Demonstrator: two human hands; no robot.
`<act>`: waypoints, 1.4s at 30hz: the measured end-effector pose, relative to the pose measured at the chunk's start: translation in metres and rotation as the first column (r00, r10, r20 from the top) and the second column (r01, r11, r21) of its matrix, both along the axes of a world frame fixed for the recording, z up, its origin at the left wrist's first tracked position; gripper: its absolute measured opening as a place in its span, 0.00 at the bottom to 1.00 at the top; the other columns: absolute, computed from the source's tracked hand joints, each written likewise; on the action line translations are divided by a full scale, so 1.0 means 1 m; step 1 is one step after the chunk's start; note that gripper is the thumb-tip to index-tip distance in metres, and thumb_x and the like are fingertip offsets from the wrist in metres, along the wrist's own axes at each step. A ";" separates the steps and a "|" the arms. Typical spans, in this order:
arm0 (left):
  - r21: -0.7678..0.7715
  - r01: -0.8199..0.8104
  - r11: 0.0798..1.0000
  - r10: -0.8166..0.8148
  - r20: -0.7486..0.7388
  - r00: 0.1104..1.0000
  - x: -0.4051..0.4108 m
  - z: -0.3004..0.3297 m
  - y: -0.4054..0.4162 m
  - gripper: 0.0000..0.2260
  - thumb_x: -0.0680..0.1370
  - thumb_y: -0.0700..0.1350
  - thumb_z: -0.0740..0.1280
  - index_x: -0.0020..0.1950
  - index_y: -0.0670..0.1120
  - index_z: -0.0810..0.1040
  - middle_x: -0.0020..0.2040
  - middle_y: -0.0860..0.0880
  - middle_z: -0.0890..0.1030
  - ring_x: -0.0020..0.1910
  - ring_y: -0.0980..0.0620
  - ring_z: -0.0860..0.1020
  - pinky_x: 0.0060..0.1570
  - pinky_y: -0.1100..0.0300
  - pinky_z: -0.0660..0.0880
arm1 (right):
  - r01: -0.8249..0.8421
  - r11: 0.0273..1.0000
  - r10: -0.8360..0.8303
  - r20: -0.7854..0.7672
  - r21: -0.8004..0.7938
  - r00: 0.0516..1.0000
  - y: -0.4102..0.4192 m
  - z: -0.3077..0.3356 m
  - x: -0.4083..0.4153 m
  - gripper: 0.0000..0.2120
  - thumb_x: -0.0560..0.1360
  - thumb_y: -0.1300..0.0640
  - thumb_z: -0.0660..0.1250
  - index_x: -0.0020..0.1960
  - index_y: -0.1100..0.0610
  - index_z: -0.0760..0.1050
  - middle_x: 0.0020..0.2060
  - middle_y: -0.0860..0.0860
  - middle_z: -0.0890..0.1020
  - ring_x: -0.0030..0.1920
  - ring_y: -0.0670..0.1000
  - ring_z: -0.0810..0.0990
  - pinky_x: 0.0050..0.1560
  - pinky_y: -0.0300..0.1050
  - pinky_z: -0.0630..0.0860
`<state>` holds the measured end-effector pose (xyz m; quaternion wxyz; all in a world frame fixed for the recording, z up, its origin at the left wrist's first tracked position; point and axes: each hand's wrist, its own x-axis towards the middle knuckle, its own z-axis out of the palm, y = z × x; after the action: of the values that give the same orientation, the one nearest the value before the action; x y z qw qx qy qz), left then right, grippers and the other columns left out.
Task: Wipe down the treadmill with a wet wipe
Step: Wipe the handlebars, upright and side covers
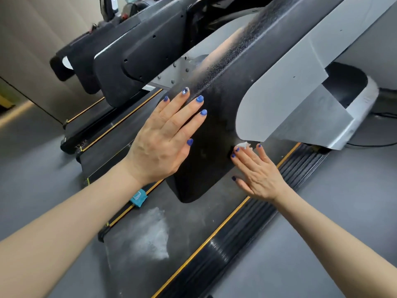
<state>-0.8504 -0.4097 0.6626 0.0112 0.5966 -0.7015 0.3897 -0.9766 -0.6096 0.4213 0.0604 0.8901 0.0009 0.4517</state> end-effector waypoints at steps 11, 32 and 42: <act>-0.062 -0.037 0.997 0.030 -0.110 0.993 0.001 -0.010 -0.002 0.24 0.79 0.35 0.60 0.75 0.39 0.65 0.74 0.35 0.63 0.80 0.40 0.57 0.77 0.43 0.57 | -0.103 0.991 0.096 0.081 0.082 0.992 -0.008 0.035 0.005 0.32 0.85 0.43 0.48 0.83 0.56 0.44 0.82 0.51 0.43 0.81 0.52 0.44 0.79 0.55 0.37; -0.057 0.031 0.998 -0.041 -0.182 0.983 0.004 -0.010 -0.001 0.26 0.80 0.37 0.62 0.77 0.43 0.61 0.76 0.39 0.62 0.81 0.44 0.55 0.79 0.47 0.55 | -0.167 0.985 0.168 -0.017 0.049 0.986 0.004 0.165 -0.001 0.27 0.86 0.47 0.46 0.83 0.52 0.49 0.81 0.49 0.50 0.81 0.51 0.53 0.78 0.58 0.35; 0.004 0.046 0.999 -0.043 -0.268 0.962 -0.006 0.018 -0.004 0.24 0.81 0.41 0.62 0.77 0.38 0.66 0.77 0.39 0.66 0.78 0.43 0.64 0.77 0.46 0.61 | -0.004 0.891 -0.023 0.054 0.453 0.998 -0.023 0.190 -0.003 0.33 0.85 0.40 0.44 0.80 0.62 0.50 0.79 0.55 0.52 0.81 0.52 0.48 0.79 0.60 0.39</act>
<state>-0.8564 -0.4139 0.6809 0.1116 0.6278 -0.7089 0.3013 -0.9800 -0.6327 0.6117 -0.1465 0.8663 -0.1106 0.4646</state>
